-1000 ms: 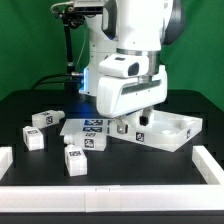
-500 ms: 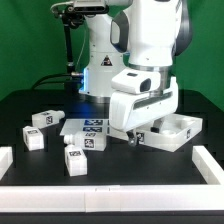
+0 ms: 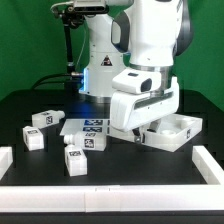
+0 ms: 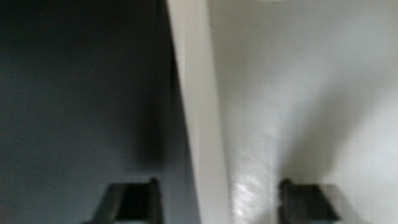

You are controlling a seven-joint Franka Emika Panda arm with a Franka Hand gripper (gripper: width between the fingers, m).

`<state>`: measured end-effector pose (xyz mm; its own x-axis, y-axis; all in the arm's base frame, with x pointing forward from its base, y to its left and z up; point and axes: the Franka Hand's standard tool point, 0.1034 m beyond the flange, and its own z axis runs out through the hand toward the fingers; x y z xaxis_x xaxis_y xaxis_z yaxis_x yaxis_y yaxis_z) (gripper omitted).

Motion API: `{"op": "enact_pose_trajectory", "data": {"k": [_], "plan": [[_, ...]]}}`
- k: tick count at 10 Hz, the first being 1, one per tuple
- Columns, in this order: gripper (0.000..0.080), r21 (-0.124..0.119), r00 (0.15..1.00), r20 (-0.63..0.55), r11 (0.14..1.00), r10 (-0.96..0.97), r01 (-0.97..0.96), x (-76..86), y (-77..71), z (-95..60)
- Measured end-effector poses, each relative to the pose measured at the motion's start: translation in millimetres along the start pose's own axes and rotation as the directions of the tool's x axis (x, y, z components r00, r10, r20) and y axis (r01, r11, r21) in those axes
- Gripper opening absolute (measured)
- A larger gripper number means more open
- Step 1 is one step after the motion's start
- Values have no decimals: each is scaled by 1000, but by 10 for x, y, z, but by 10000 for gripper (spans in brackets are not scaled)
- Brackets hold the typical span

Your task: Assemble one leg

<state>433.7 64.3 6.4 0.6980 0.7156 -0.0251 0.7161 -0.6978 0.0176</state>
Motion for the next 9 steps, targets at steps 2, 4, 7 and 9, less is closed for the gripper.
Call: {"op": "enact_pose_trajectory", "data": {"k": [2,4,7,9], "plan": [[120,0,1000,0,1000,0,0,2,0,-1],[54,0,1000,0,1000,3,-3,-1,7,-12],[54,12,976,19,976,219,-219,-153,200,-418],[54,35,970,58,970,237,-239,-320,655,-689]]}}
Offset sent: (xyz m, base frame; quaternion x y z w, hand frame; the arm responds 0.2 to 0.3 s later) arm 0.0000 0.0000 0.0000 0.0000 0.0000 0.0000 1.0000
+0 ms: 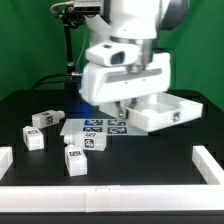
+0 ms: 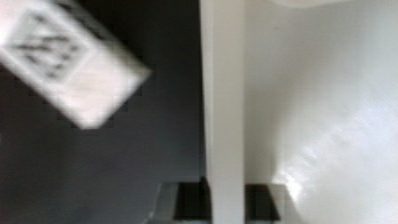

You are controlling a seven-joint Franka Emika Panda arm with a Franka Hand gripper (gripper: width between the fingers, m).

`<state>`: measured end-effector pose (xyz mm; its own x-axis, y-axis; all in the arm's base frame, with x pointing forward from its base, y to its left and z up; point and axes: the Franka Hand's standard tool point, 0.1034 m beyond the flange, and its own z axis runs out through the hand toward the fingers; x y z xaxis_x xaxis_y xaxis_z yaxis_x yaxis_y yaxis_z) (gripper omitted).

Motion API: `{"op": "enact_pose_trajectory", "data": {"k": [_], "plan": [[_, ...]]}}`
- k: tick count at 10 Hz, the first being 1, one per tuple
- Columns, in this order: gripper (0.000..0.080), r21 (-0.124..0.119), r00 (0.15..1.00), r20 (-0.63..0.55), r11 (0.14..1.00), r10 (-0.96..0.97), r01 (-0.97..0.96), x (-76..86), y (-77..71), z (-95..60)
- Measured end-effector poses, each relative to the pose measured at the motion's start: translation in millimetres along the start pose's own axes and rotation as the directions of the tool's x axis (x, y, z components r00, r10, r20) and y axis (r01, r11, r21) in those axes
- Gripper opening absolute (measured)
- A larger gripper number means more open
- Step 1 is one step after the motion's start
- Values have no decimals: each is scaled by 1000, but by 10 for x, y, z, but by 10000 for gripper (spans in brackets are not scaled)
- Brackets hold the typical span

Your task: Assemble one leg

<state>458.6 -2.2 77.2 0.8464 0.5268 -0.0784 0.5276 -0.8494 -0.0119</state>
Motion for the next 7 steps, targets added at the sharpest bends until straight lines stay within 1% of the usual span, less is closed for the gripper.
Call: {"op": "enact_pose_trajectory", "data": {"k": [1,4,5,6,7], "plan": [[54,1,1000,10,1000,21,-21,27,65,-49],[54,3,1000,14,1000,18,-18,13,42,-8],[54,3,999,13,999,49,-49,17,45,-8],[54,-1,989,7,989,145,-145,46,76,-36],[54,12,970,19,971,240,-241,72,129,-85]]}}
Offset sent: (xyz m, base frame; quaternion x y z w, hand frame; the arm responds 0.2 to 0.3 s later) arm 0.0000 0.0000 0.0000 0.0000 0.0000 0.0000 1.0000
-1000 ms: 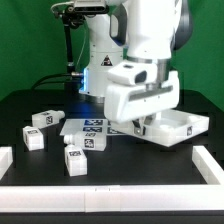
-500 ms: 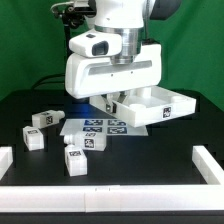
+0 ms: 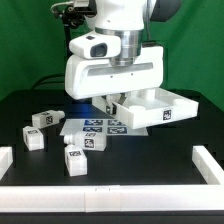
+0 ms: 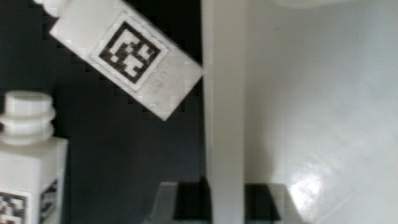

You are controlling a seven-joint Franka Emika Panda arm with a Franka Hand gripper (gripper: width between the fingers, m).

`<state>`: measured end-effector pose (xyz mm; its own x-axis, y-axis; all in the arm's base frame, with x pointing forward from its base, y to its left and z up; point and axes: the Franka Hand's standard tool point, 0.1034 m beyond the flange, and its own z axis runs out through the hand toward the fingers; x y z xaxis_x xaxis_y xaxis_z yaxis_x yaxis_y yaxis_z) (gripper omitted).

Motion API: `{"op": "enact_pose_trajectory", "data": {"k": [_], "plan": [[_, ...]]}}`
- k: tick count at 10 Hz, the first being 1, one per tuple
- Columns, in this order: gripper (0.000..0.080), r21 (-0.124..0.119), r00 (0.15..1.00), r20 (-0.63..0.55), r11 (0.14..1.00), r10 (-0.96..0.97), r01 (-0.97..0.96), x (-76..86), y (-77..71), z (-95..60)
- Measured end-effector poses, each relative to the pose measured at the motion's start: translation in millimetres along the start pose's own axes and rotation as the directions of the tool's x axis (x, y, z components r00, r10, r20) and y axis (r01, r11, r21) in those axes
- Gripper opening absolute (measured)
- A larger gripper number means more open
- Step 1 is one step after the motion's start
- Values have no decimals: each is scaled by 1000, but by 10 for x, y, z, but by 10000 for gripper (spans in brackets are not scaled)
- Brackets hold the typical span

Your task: Assemble one leg

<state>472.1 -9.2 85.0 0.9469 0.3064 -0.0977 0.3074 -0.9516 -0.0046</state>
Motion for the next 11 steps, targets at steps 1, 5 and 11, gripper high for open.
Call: {"op": "enact_pose_trajectory", "data": {"k": [1,5,11], "plan": [[54,31,993,47,993,112,-114,24,70,-18],[54,41,977,102,981,185,-190,85,115,24],[54,8,895,207,914,396,-406,581,498,107]]}}
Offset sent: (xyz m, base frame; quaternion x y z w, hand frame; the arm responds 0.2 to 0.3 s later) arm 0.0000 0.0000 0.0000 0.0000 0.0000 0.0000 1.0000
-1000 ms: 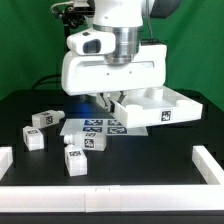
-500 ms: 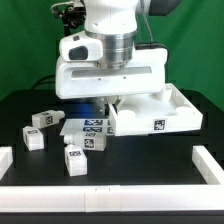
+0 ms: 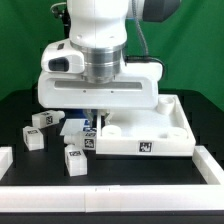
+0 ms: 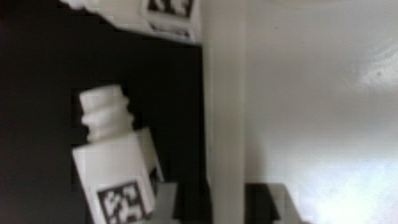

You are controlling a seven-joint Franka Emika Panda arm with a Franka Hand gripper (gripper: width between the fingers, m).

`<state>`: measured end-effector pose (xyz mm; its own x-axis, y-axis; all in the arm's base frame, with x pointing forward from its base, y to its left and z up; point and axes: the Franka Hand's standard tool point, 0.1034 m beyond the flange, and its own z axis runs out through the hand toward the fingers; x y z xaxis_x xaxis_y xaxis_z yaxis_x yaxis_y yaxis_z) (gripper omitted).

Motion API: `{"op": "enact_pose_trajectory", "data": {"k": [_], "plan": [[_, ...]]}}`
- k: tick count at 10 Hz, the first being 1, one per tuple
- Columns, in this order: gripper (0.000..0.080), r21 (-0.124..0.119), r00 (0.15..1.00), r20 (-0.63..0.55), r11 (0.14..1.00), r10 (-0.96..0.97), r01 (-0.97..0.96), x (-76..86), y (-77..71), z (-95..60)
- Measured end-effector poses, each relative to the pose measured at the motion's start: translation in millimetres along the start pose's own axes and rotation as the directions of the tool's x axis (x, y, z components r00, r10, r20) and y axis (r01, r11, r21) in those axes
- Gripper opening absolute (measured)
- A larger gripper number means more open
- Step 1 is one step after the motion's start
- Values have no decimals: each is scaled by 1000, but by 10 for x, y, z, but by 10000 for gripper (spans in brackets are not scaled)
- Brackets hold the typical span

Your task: Assemble one leg

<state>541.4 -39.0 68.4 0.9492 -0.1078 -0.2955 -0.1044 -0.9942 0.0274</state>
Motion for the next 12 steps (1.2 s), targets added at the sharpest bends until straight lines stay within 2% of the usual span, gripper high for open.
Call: {"op": "enact_pose_trajectory", "data": {"k": [1,4,5,6,8,10,12], "plan": [[54,10,1000,-1,1000,12,-12,38,-11,18],[54,9,1000,2,1000,10,-10,29,-16,35],[54,8,1000,4,1000,7,-7,31,-12,64],[54,3,1000,-3,1000,-7,7,66,-3,161],[54,-3,1000,-1,1000,-12,12,121,-66,285],[54,-8,1000,-6,1000,-10,10,167,-172,347],[54,-12,1000,-22,1000,-8,8,235,-211,382]]}}
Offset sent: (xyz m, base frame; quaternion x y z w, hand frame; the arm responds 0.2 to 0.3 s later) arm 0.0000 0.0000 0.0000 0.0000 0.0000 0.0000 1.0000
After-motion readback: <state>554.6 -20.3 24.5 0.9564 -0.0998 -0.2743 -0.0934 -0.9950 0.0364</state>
